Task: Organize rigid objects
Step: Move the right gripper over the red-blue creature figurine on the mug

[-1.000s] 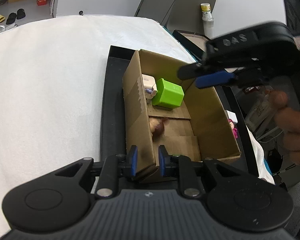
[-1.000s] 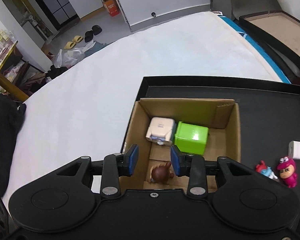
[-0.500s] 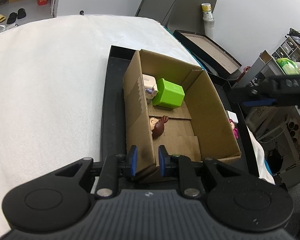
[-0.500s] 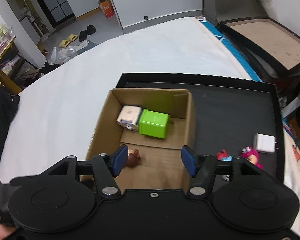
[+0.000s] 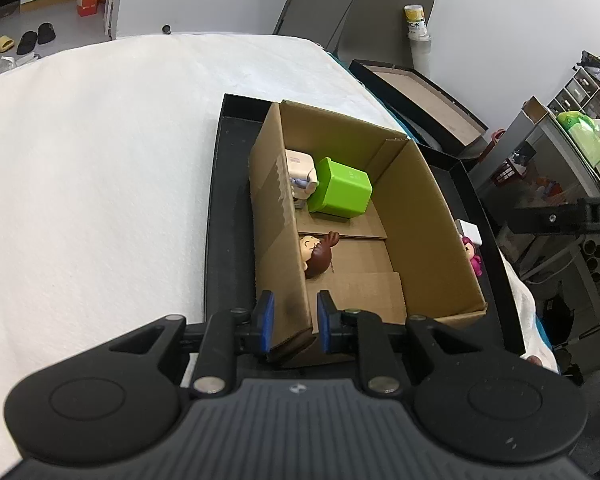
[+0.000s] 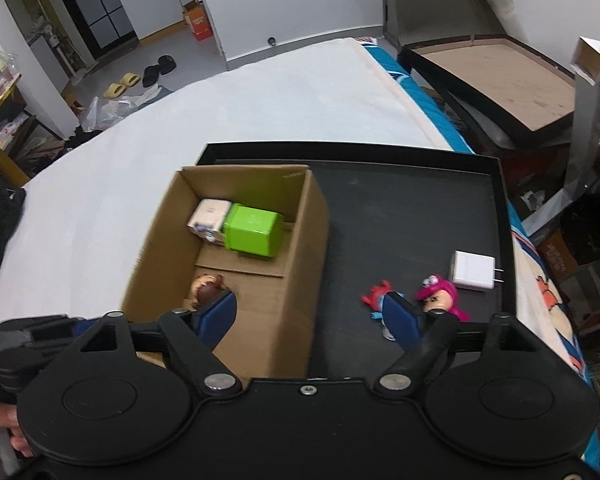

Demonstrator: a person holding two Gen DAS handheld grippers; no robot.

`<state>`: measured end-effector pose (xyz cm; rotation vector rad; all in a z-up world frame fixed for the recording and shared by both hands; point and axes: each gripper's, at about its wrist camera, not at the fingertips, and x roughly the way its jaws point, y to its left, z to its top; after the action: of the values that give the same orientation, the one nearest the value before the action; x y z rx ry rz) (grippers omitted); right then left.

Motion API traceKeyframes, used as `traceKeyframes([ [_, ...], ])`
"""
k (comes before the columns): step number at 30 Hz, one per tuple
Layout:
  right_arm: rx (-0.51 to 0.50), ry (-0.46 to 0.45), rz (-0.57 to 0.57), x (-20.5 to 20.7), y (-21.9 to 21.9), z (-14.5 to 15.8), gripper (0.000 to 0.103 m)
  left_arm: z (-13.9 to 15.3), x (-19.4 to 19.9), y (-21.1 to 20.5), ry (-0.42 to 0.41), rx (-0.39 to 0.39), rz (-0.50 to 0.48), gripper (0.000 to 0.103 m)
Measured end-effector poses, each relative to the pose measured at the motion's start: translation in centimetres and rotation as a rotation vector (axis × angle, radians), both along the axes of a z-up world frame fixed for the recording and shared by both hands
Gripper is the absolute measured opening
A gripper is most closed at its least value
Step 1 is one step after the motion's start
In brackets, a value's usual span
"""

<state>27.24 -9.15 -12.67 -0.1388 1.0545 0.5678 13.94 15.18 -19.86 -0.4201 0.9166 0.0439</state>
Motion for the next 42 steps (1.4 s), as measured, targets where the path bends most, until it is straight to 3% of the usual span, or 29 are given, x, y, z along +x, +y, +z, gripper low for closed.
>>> traceKeyframes([
  [4,-0.016,-0.017,-0.048,0.6,-1.3,-1.5,0.094,-0.1,0.1,0.1,0.006,0.001,0.007,0.021],
  [18,-0.030,0.093,-0.150,3.7,-4.0,-6.6,0.094,-0.3,0.6,0.0,0.027,0.007,0.019,0.021],
  [21,-0.020,0.119,-0.168,4.6,-4.1,-7.4,0.089,-0.4,0.6,0.0,0.027,0.002,0.021,0.021],
  [26,-0.030,0.136,-0.138,5.3,-3.4,-8.9,0.064,-0.5,0.8,0.0,0.032,0.001,0.019,0.021],
  [28,-0.054,0.128,-0.111,5.5,-3.0,-9.5,0.060,-0.5,0.8,0.0,0.033,-0.001,0.020,0.021],
  [42,-0.122,0.111,-0.046,7.2,-1.3,-11.8,0.053,-0.5,0.8,0.0,0.031,0.004,0.018,0.021],
])
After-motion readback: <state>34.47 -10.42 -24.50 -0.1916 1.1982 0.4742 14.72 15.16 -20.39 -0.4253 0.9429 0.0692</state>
